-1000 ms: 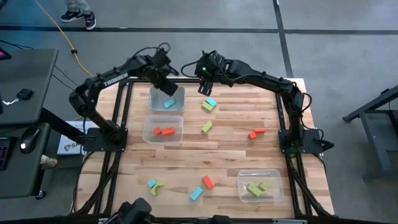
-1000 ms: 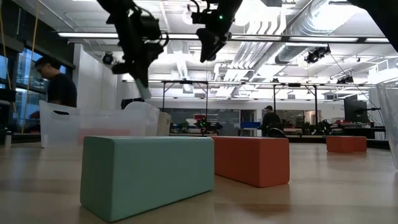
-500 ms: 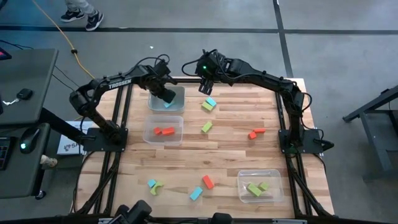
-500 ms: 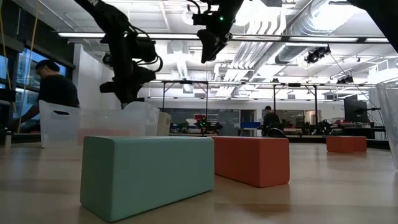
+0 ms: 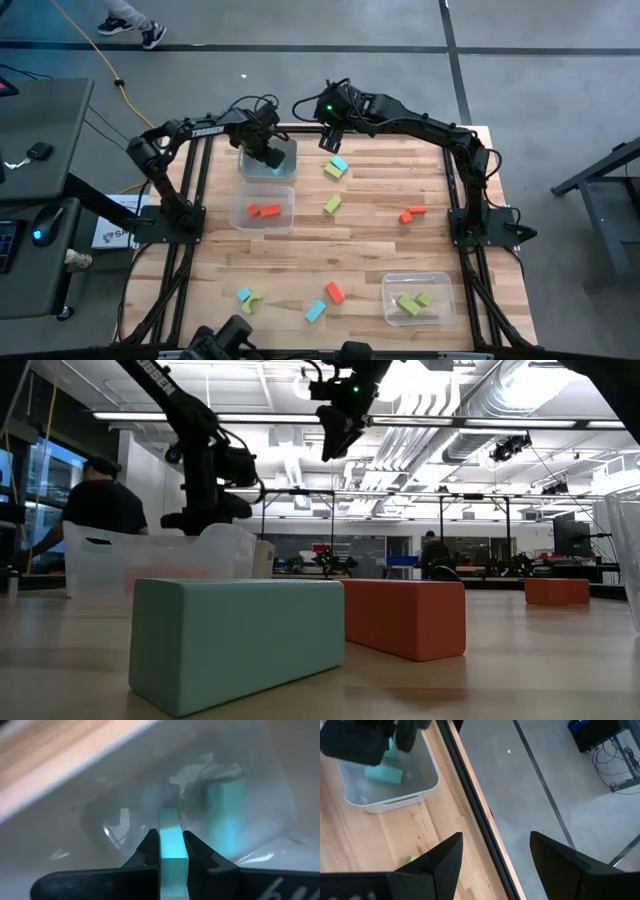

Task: Sort & place blocks by color
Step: Put the blue block into the gray bin, then put the green block into the bottom transparent bin

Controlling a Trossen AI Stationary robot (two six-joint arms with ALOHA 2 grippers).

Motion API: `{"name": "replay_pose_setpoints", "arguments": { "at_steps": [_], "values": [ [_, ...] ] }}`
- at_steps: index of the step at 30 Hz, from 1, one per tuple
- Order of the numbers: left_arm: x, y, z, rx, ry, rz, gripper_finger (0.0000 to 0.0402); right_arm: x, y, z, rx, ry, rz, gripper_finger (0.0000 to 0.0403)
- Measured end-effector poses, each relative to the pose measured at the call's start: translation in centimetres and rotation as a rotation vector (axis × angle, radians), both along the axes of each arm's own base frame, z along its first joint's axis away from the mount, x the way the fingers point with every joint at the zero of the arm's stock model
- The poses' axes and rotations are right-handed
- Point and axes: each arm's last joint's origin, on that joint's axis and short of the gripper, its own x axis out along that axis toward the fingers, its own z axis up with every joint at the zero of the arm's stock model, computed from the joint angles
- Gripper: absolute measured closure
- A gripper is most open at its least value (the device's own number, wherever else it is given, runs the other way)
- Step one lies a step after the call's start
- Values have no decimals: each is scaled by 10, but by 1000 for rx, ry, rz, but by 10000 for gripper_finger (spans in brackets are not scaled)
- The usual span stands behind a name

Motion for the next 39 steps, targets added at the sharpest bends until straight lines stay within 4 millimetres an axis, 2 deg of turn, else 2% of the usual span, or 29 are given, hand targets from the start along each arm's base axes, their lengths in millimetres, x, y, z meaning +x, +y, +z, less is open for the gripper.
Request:
{"name": "replay_pose_setpoints", "arguments": {
  "at_steps": [8, 24, 29, 35, 39],
  "values": [
    [1, 1, 2, 16, -16, -2, 376, 0, 0, 0, 0, 0, 2, 181],
    [0, -1, 3, 14, -2, -72, 268, 0, 0, 0, 0, 0, 2, 181],
    [-3, -4, 18, 52, -31, -71, 262, 0, 0, 0, 1, 1, 1, 181],
    [-10, -14, 49, 134, -94, -68, 262, -1, 2, -2, 12, 23, 5, 181],
    [-17, -24, 71, 175, -159, -58, 261, -3, 4, -4, 81, 21, 5, 181]
  ]
}}
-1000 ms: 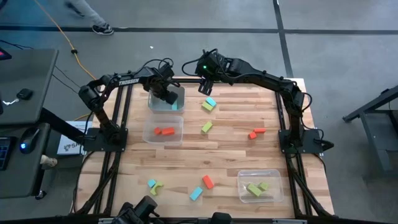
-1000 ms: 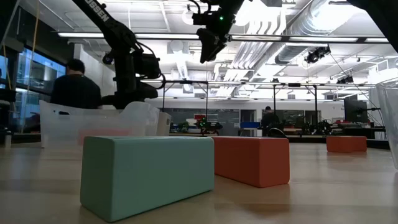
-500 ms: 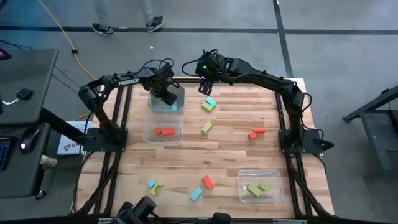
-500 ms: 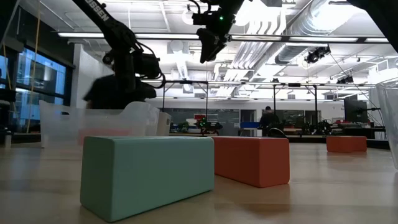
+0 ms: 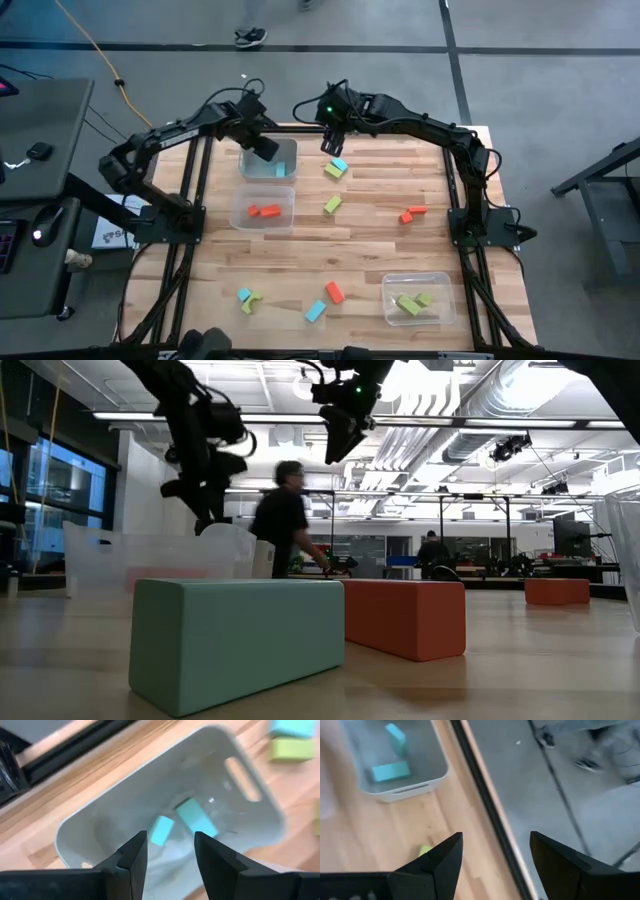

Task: Sort & place blocks by color
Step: Put the green block into the bottom transparent bin

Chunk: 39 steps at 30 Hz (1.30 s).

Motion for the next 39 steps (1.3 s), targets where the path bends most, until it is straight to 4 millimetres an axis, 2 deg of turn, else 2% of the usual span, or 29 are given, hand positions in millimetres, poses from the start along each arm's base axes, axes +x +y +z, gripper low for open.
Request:
{"name": "replay_pose_setpoints", "arguments": {
  "at_steps": [8, 17, 26, 32, 39],
  "values": [
    [-14, -22, 39, 56, -168, -18, 261, 0, 7, -3, 200, -62, 27, 181],
    [-21, -44, 64, 119, -262, -39, 261, 3, 30, -7, 354, -44, 99, 181],
    [-11, -55, 65, 119, -266, -106, 261, 3, 72, -13, 401, 97, 157, 168],
    [-6, -60, 65, 115, -266, -137, 261, 6, 97, -15, 400, 148, 318, 164],
    [0, -69, 64, 98, -258, -177, 261, 6, 104, -53, 392, 285, 381, 164]
  ]
}}
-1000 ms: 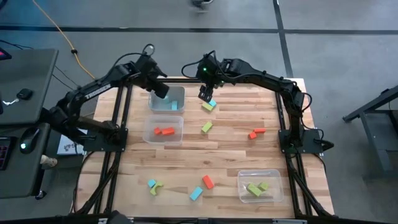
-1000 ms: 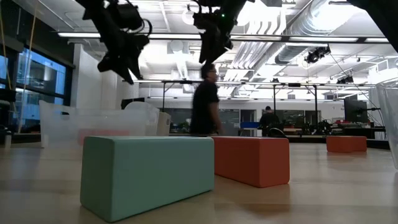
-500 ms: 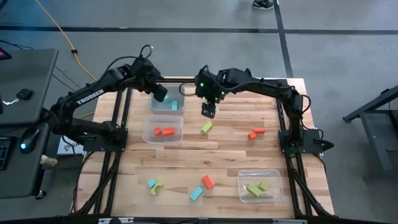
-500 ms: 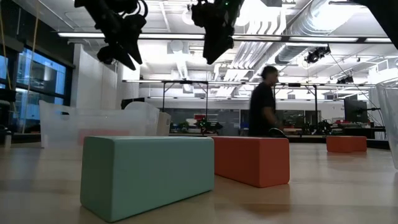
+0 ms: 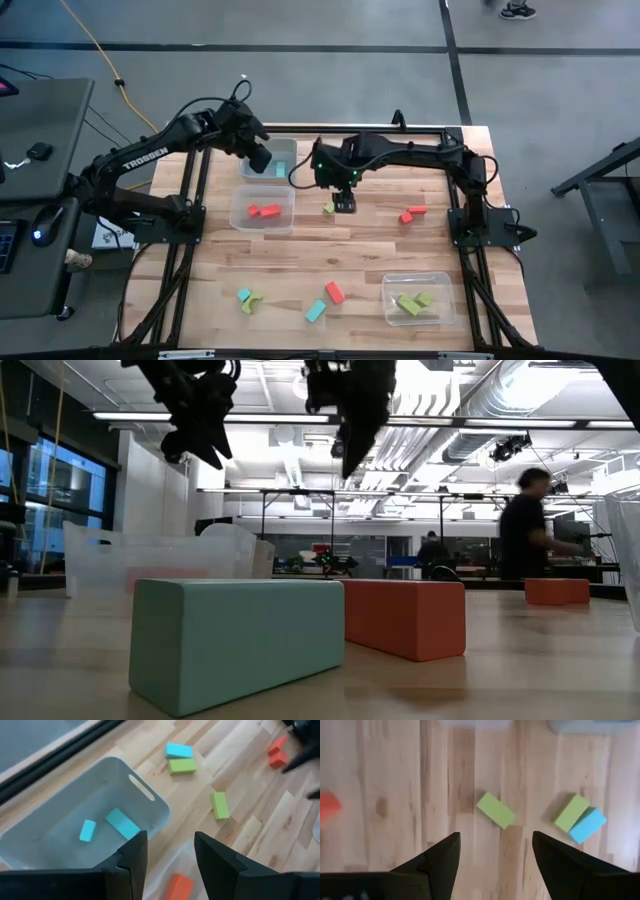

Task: Sort & place blocks by color
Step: Put the green block into the bottom transparent bin

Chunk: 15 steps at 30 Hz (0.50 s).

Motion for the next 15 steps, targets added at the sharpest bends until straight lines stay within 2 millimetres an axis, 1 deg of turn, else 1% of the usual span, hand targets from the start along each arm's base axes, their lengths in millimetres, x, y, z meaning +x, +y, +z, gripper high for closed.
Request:
{"name": "replay_pose_setpoints", "arguments": {
  "at_steps": [7, 15],
  "values": [
    [6, -10, -1, -31, 10, -26, 261, 2, 2, -36, -28, 30, 145, 164],
    [8, -12, -1, -55, -2, -4, 261, 1, 2, -73, -82, 19, 338, 164]
  ]
}}
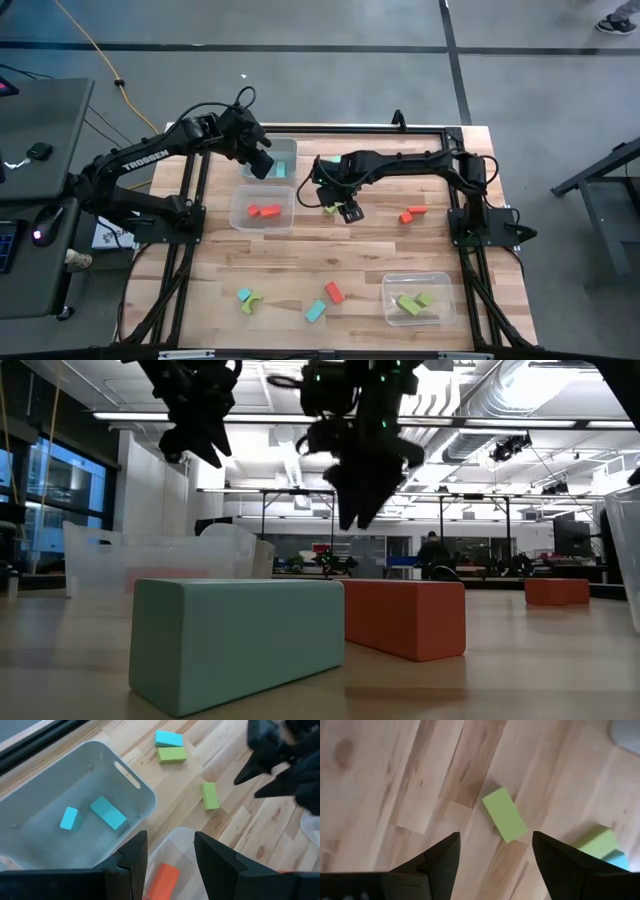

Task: Sort & place blocks by color
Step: Put the green block into the bottom transparent bin

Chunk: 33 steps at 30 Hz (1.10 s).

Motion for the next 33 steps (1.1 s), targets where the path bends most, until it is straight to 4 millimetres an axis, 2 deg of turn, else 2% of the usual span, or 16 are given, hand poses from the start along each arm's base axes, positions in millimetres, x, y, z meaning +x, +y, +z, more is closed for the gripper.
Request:
{"name": "replay_pose_setpoints", "arguments": {
  "at_steps": [10, 22, 33],
  "values": [
    [0, 0, 0, -36, -17, 54, 261, 2, -2, -34, -37, -93, 96, 164],
    [0, 0, 0, -58, -27, 86, 261, 6, -22, -50, 48, -119, 65, 164],
    [2, -3, 0, -56, -25, 74, 261, 9, -25, -65, 28, -88, 86, 164]
  ]
}}
